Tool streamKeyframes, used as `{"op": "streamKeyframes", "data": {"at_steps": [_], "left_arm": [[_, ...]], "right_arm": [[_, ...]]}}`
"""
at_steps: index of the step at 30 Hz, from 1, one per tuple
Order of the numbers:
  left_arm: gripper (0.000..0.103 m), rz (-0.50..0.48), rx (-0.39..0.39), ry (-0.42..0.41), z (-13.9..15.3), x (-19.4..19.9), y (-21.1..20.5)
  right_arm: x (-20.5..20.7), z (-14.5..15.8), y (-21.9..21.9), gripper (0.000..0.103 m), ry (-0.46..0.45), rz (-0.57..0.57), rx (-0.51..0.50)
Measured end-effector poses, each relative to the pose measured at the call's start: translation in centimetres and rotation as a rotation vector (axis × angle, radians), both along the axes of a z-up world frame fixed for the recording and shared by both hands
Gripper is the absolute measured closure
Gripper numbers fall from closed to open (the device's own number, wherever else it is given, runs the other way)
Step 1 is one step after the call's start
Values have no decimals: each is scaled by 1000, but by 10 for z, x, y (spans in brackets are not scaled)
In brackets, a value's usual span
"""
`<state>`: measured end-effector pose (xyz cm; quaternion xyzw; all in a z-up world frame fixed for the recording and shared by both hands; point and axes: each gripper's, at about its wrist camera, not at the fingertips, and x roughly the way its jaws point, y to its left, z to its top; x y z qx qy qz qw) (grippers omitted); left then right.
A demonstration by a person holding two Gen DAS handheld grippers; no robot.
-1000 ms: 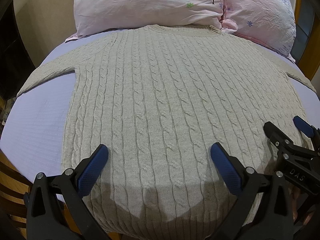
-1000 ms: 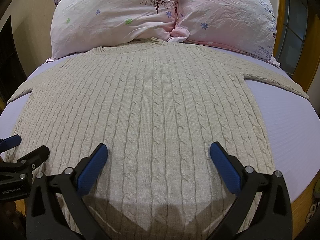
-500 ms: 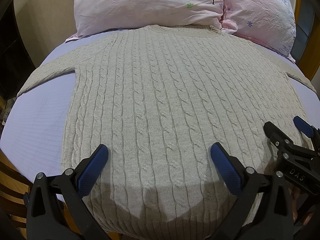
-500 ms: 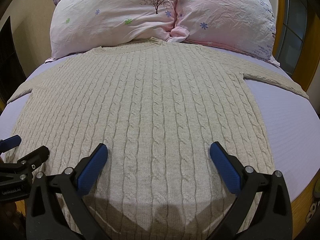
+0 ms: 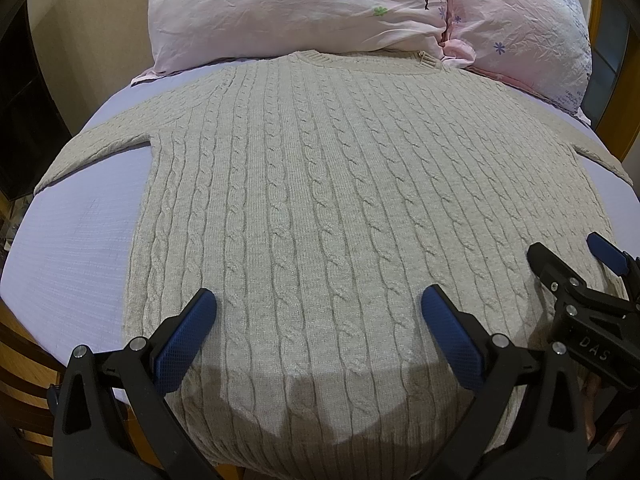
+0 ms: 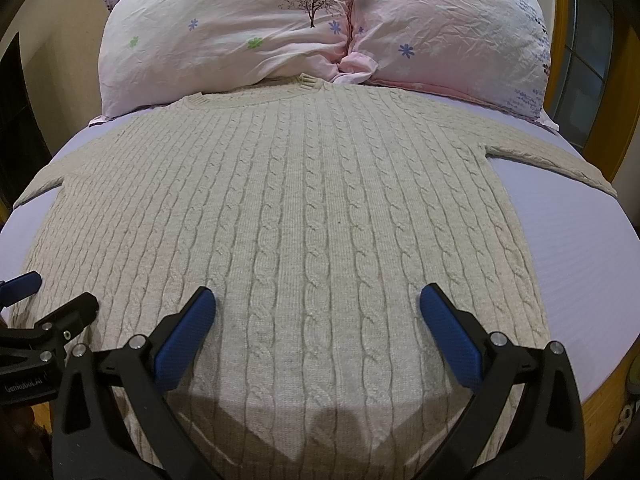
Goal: Fold small clothes
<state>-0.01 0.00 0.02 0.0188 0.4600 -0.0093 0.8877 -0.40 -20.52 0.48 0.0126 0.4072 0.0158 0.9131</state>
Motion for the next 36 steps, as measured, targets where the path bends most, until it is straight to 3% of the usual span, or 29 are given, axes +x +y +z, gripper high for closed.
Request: {"op": "streamKeyframes", "data": {"at_steps": [28,33,36], "left_arm": [[1,1,1,-31,2,-5,2],[1,-2,2,-41,2,-5,2],[1,-15,6,-62,2,-9,3]], "right_arm": [[-4,2,-1,2,-24,8,-1],[-4,3,-2,2,-15,38,-3],[-5,4,-9,2,-4,119,13]]}}
